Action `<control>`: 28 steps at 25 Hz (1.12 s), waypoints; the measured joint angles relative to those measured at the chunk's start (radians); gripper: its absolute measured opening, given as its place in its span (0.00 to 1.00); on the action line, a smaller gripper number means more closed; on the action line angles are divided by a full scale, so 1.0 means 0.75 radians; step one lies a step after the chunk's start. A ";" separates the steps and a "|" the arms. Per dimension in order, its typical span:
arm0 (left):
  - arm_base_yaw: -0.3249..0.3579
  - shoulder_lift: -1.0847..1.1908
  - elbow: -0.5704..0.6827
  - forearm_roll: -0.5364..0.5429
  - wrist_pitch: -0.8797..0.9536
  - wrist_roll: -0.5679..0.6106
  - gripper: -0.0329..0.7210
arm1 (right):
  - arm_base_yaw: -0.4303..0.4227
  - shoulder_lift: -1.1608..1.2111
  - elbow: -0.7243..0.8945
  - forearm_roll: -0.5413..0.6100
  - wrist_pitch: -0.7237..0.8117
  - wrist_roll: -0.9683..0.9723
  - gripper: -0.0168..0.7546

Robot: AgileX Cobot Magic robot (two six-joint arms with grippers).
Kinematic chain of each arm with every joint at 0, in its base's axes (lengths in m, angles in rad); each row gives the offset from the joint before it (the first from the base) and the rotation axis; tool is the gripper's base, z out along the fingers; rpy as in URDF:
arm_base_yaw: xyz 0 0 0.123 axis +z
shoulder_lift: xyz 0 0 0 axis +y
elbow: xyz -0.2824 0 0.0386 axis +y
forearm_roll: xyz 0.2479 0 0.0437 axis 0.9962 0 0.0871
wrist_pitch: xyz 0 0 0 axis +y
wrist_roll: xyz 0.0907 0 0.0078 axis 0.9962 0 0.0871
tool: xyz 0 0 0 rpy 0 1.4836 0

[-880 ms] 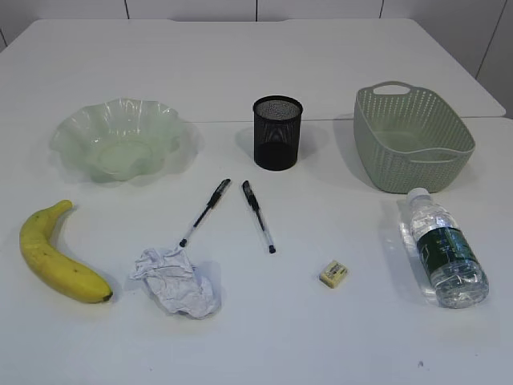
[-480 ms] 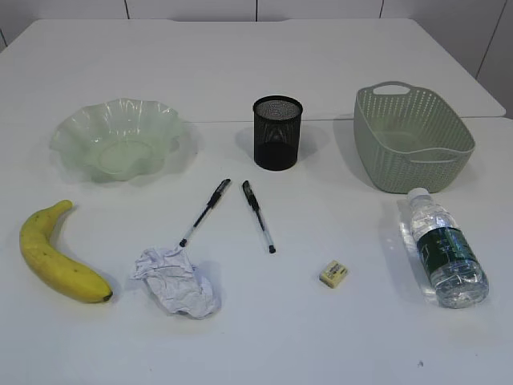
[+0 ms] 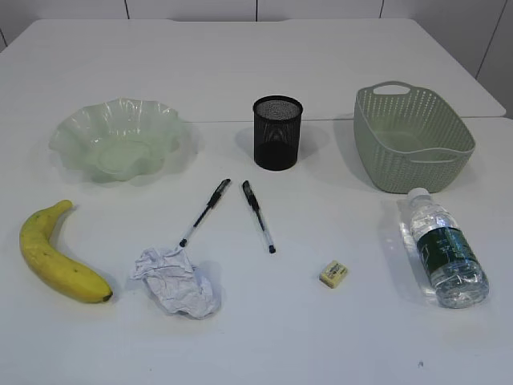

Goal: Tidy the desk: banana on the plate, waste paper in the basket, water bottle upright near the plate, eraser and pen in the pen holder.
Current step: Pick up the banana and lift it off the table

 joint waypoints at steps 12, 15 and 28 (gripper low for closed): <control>0.000 0.000 0.000 0.000 0.000 0.000 0.37 | 0.000 0.000 0.000 0.000 -0.003 0.000 0.69; 0.000 0.000 0.000 0.000 0.000 0.000 0.37 | 0.000 0.000 0.000 0.000 -0.003 0.000 0.69; 0.000 0.000 0.000 0.000 0.000 0.000 0.37 | 0.000 0.000 0.000 0.000 -0.003 0.000 0.69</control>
